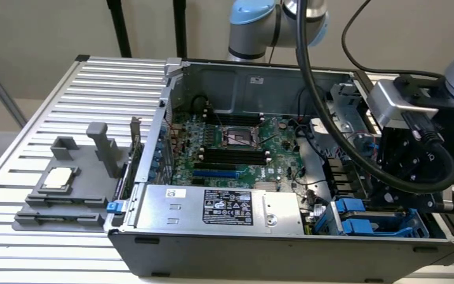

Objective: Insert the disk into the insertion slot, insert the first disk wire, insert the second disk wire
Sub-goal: 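Insert the second disk wire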

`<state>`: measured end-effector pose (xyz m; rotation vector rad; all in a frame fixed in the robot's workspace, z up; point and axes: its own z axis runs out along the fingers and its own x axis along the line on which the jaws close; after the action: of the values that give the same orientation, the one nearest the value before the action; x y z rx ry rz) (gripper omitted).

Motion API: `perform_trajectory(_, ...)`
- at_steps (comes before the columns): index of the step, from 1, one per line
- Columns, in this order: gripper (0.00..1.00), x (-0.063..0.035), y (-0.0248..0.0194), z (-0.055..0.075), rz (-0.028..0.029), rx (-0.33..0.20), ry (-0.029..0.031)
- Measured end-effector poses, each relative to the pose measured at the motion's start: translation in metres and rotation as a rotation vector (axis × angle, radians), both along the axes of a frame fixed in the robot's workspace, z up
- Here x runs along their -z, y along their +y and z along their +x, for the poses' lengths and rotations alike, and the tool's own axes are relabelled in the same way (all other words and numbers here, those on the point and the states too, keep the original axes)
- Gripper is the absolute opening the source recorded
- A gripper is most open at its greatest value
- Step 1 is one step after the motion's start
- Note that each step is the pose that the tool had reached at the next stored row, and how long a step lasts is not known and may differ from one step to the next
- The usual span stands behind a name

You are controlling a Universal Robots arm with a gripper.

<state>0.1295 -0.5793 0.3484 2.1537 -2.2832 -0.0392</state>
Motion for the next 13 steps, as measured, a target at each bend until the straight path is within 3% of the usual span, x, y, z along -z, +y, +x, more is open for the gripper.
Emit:
perform_trajectory(6,0.16,0.0015,0.0004,-0.0020,-0.0002,-0.006,-0.0058)
perform_trajectory(13,0.16,0.0032,0.0041,-0.0025,-0.0001,-0.020,-0.0139)
